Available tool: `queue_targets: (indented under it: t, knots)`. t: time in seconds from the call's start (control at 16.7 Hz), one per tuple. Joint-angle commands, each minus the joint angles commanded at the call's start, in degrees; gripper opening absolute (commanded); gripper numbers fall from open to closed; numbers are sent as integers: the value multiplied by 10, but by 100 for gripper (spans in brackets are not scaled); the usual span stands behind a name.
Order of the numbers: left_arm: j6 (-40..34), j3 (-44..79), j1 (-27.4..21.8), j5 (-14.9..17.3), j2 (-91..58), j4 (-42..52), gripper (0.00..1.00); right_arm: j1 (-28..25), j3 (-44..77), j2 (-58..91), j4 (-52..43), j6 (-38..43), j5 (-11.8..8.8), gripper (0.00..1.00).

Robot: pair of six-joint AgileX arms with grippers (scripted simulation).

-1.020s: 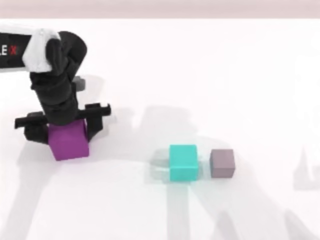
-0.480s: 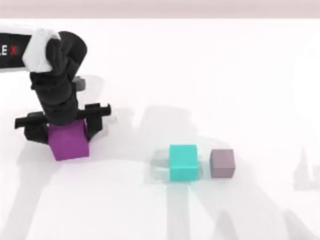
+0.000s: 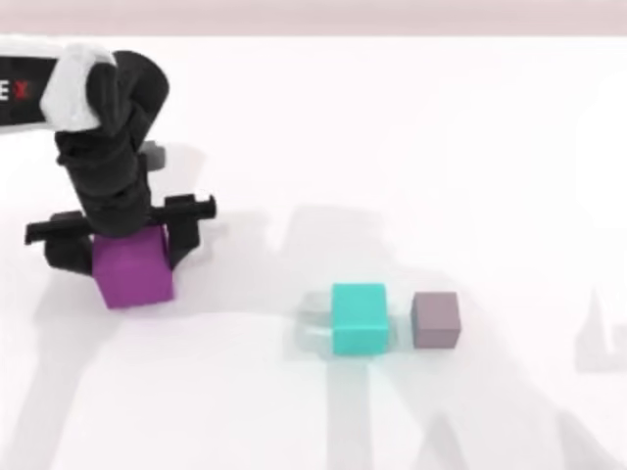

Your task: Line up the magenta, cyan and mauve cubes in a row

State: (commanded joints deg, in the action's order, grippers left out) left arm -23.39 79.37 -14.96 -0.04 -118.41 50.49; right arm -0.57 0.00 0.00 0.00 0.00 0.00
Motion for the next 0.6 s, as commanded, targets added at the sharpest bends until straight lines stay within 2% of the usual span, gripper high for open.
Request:
queue_targets:
  t: [0.3, 0.6]
  knots:
    - [-1, 60, 7, 0, 37, 104, 0, 0, 0, 0, 0, 0, 0, 100]
    - [1, 70, 5, 0, 44, 117, 0, 0, 0, 0, 0, 0, 0, 100]
